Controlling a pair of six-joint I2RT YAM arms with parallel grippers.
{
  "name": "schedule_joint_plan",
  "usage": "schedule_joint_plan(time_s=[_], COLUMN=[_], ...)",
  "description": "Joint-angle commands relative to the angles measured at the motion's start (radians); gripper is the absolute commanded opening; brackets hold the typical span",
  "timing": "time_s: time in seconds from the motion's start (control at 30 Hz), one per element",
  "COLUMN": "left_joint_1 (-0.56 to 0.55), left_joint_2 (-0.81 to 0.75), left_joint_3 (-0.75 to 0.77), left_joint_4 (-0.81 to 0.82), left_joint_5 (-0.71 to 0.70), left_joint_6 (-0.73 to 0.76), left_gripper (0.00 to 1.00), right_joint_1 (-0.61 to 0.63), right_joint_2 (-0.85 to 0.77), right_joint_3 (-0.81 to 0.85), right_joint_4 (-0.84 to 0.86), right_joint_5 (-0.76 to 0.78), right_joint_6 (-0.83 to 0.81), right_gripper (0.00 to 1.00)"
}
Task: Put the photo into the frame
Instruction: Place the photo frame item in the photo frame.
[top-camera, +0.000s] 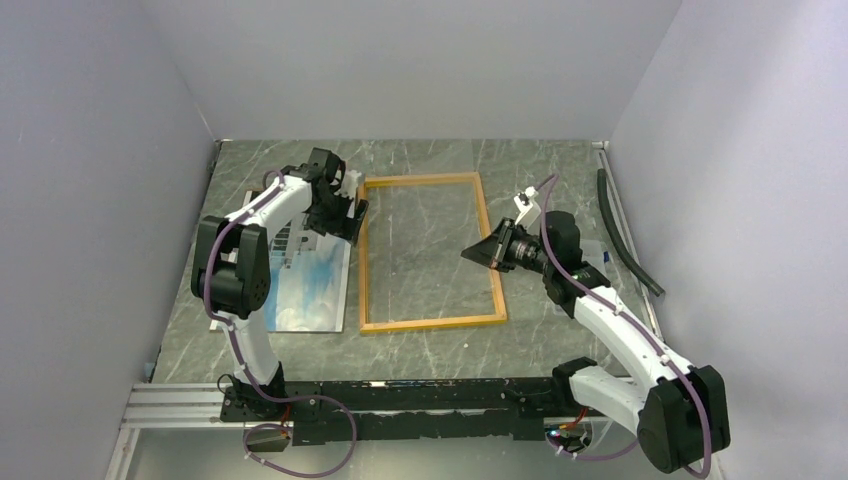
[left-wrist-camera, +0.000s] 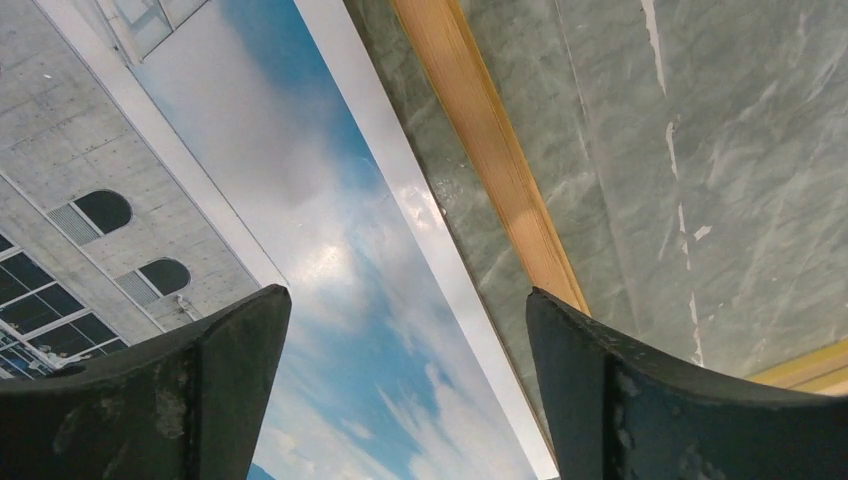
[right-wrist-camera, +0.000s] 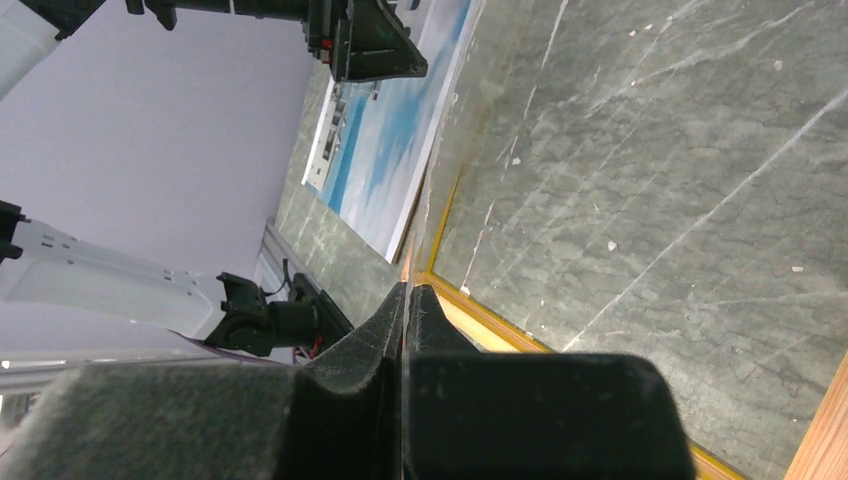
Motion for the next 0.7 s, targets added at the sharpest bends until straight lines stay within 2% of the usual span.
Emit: schedule_joint_plan(time_s=[0.0,0.2,0.43,0.67], left_joint_1=[0.002,0.07,0.069,0.069], left_joint_2=[-0.047,-0.084,-0.074,-0.054], left_joint_3=[0.049,0.057,0.029,-0.024], left_joint_4=[-0.038,-0.037,-0.019,0.017], left_joint_5=[0.006,0.06,0.029,0.087], left_joint_6=[0.011,0.013,0.009,-0.01], left_gripper=[0.95,0.95,0.93,0.94], right_joint_1=[0.004,0.004,0.004,0.004], right_joint_2=[-0.017,-0.016,0.014,0.058], right_joint_3=[0.082,0.131,0.149,0.179], right_joint_4=[-0.017,-0.089,-0.108,-0.123], right_joint_5=[-0.033,-0.024,-0.014,-0.02], right_joint_6=[-0.036,-0.051,-0.053,-0.058], right_gripper=[0.0,0.0,0.0,0.0])
